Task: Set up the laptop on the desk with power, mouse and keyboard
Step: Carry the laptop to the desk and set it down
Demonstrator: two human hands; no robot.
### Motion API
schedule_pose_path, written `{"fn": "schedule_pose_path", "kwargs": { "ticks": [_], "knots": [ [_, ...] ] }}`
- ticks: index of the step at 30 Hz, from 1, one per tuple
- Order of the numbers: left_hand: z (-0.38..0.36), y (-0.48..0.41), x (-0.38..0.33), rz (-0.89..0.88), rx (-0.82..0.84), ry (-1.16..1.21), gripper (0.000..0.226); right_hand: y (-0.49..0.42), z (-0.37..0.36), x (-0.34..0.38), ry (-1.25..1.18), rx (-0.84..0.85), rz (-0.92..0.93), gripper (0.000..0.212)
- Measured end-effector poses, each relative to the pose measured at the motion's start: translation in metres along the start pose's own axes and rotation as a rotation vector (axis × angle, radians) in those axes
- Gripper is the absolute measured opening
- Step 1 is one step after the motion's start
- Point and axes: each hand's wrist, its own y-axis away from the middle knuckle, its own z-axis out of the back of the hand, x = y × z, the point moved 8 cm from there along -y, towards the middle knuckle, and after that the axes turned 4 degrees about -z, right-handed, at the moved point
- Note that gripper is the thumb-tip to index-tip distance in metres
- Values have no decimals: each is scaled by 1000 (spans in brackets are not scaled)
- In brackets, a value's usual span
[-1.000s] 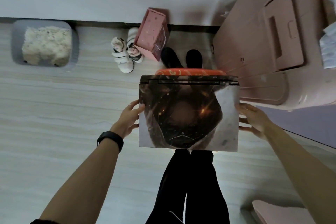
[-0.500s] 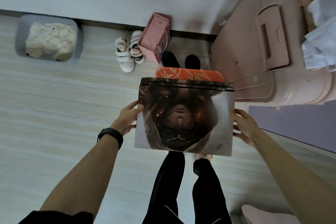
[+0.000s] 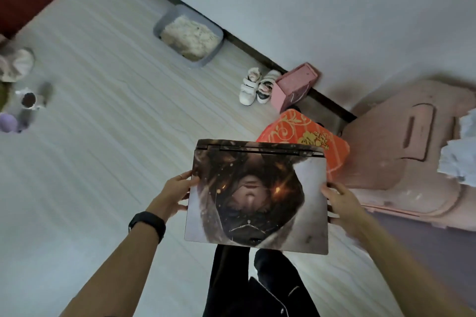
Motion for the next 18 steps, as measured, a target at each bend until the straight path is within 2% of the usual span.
{"fn": "schedule_pose_path", "kwargs": {
  "ticks": [3,8,13,18],
  "knots": [
    [59,66,9,-57,-66,115,46,55,-36,46,110,55,126,9],
    [177,179,25,-202,-272,304,33,156,-134,119,272,158,341,16],
    [306,268,67,-333,-431,542,26,271,-286,177,487,311,557,14],
    [436,321,142,-385,-560,708,26,369,-447,169,601,422,713,14]
  ]
}}
